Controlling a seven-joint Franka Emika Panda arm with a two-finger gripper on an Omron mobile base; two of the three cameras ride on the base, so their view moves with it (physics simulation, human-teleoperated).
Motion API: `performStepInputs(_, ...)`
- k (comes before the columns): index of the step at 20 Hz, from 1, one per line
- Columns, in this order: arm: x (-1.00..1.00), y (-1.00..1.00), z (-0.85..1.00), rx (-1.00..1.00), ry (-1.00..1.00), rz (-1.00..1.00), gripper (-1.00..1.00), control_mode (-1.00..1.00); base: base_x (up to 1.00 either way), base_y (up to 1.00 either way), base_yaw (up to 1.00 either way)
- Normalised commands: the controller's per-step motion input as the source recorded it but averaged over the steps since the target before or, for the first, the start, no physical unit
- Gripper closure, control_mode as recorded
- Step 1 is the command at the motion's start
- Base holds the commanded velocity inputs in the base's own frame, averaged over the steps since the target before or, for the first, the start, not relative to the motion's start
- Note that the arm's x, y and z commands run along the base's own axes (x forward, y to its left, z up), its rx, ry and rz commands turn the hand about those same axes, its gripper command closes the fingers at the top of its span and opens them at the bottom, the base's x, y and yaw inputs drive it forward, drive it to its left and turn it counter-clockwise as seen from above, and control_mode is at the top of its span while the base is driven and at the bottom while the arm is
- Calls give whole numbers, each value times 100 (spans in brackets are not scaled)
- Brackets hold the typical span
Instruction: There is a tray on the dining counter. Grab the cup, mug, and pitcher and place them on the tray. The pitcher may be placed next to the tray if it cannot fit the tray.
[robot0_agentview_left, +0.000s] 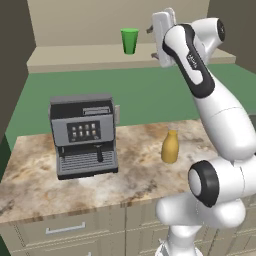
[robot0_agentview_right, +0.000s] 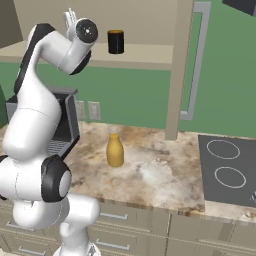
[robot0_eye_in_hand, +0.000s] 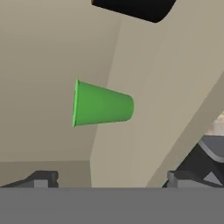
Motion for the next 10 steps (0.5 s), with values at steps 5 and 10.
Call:
performStepInputs(5,16,0,0,0,0,1,-100,-100,0,0,0)
performStepInputs(10,15,0,0,0,0,1,-100,-100,0,0,0)
